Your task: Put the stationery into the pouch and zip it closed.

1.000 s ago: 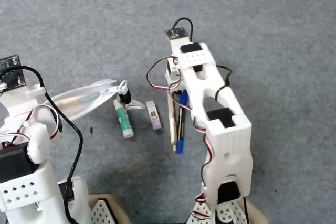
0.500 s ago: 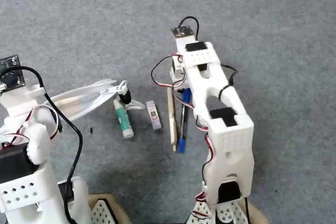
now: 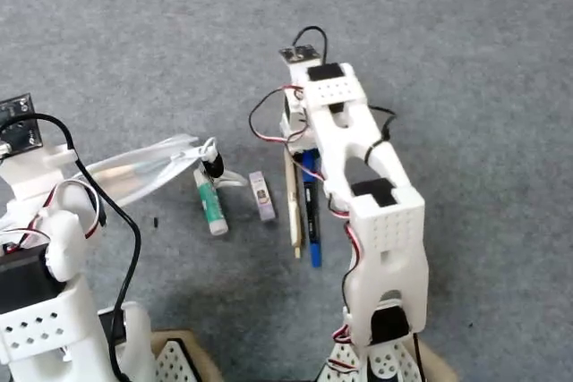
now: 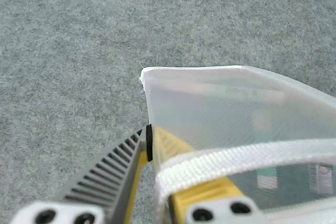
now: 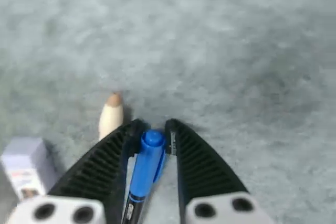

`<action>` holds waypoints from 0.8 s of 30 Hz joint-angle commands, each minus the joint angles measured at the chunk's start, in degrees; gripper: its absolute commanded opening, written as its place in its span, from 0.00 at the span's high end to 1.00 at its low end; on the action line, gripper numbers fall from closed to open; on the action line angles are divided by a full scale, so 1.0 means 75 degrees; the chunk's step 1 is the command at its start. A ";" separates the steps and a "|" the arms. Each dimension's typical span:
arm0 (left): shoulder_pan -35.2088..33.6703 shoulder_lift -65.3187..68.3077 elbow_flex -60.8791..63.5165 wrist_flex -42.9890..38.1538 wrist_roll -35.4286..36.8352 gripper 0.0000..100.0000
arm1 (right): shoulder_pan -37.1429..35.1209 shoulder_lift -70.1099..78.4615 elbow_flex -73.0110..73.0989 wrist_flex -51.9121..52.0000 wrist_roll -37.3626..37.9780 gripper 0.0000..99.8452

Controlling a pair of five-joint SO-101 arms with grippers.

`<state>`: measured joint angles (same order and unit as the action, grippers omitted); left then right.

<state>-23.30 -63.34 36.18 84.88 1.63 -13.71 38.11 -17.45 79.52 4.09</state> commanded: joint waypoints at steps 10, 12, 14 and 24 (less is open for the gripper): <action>0.0123 -0.0035 -0.0076 0.0000 0.0047 0.97 | -0.0094 -0.1881 -0.2831 0.1793 0.0422 0.99; 0.0123 -0.0035 -0.0076 0.0000 0.0047 0.97 | -0.0094 -0.2409 -0.3182 0.2063 0.0422 0.99; 0.0123 -0.0035 -0.0076 0.0000 0.0047 0.97 | -0.0188 -0.2936 -0.3487 0.2321 0.0422 0.99; 0.0135 -0.0035 -0.0076 0.0023 0.0047 0.97 | -0.1594 -0.5773 -0.4015 0.2790 0.0352 0.99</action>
<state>-23.03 -63.34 36.18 84.88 1.63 -21.80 2.24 -44.70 100.26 6.90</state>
